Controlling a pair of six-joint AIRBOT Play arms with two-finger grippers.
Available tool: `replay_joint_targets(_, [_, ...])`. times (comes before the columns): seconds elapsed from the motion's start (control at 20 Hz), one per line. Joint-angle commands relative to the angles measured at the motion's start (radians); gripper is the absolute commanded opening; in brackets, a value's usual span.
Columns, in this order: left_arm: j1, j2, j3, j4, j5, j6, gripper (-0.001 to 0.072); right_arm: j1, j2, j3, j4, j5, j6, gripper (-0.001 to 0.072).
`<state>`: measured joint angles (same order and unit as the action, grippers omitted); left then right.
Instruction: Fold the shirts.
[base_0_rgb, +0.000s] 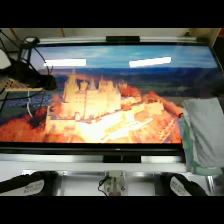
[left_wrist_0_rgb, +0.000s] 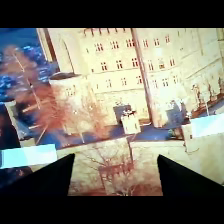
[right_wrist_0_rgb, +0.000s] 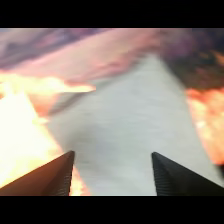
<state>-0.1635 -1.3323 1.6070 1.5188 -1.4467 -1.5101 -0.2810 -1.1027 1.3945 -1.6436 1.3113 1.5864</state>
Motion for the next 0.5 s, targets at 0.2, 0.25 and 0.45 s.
replay_joint_targets(0.2, [-0.082,0.048,-0.219,-0.028,0.055,-0.050,0.0712,0.241,-0.183,0.019,0.270,0.178,0.069,0.0632])
replay_joint_targets(0.25, [-0.082,0.056,-0.236,-0.027,0.082,-0.063,0.0712,0.241,-0.179,0.019,0.265,0.180,0.054,0.0631])
replay_joint_targets(0.45, [-0.081,0.054,-0.237,-0.027,0.093,-0.062,0.0713,0.240,-0.176,0.019,0.263,0.170,0.038,0.0631])
